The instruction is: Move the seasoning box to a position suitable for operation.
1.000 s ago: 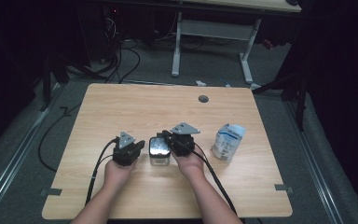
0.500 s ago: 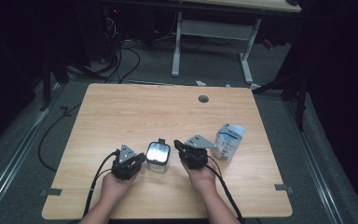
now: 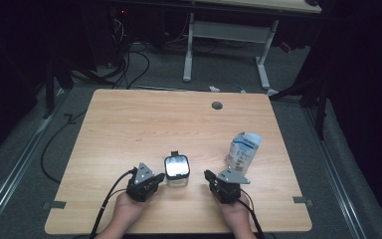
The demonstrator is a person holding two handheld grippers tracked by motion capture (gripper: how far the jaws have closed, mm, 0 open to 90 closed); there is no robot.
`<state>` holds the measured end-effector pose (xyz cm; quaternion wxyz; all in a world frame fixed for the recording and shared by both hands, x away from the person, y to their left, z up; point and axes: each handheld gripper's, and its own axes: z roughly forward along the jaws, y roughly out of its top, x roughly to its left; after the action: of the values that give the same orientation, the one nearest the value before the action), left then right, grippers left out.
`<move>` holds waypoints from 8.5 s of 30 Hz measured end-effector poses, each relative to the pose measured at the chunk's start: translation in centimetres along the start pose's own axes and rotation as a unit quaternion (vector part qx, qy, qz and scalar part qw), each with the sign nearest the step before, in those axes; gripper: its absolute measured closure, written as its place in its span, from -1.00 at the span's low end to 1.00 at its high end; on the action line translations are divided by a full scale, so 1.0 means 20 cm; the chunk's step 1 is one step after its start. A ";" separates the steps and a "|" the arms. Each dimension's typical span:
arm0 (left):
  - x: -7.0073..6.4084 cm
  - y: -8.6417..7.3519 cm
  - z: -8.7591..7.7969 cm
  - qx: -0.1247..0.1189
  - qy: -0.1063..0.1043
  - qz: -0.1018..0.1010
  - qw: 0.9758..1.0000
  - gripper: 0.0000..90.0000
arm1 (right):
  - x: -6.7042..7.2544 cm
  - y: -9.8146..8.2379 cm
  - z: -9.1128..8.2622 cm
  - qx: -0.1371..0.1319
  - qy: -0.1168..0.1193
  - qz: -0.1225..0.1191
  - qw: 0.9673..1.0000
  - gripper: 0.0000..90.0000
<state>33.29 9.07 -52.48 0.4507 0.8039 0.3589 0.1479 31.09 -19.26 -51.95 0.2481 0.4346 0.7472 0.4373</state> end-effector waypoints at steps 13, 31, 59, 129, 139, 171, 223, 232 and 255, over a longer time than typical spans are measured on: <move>-0.17 0.01 0.08 0.000 -0.041 0.010 0.999 0.97 | 0.04 -0.02 -0.01 0.013 0.006 -0.003 1.000 0.94; 0.07 -0.05 -0.10 -0.012 0.014 -0.028 0.999 0.60 | 0.09 0.04 0.09 0.023 -0.003 -0.012 1.000 1.00; 0.08 0.25 -0.09 -0.066 0.032 0.004 0.997 0.76 | -0.02 0.00 0.01 0.020 0.004 0.016 1.000 0.87; 0.10 0.35 0.03 -0.069 0.027 0.002 0.997 1.00 | 0.06 0.11 0.04 -0.023 0.032 -0.003 0.999 1.00; 0.11 0.34 0.03 -0.068 0.027 -0.001 0.997 1.00 | 0.08 0.18 0.05 -0.042 0.033 -0.013 0.998 1.00; 0.26 0.09 -0.22 -0.032 0.049 0.008 0.998 0.56 | 0.11 0.27 0.07 -0.045 0.058 -0.002 0.997 1.00; 0.46 -0.26 -0.49 -0.030 0.076 -0.068 0.994 0.13 | 0.23 0.52 0.26 -0.055 0.076 -0.010 0.996 0.99; 0.46 -0.26 -0.50 -0.033 0.074 -0.071 0.994 0.13 | 0.25 0.54 0.29 -0.047 0.077 -0.009 0.996 0.99; 0.46 -0.27 -0.50 -0.036 0.068 -0.069 0.995 0.12 | 0.25 0.53 0.30 -0.031 0.075 -0.017 0.997 0.92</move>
<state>31.73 23.52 -52.27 0.4626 0.7484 0.4383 0.1837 37.57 -9.75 -45.67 0.2121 0.3794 0.7570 0.4878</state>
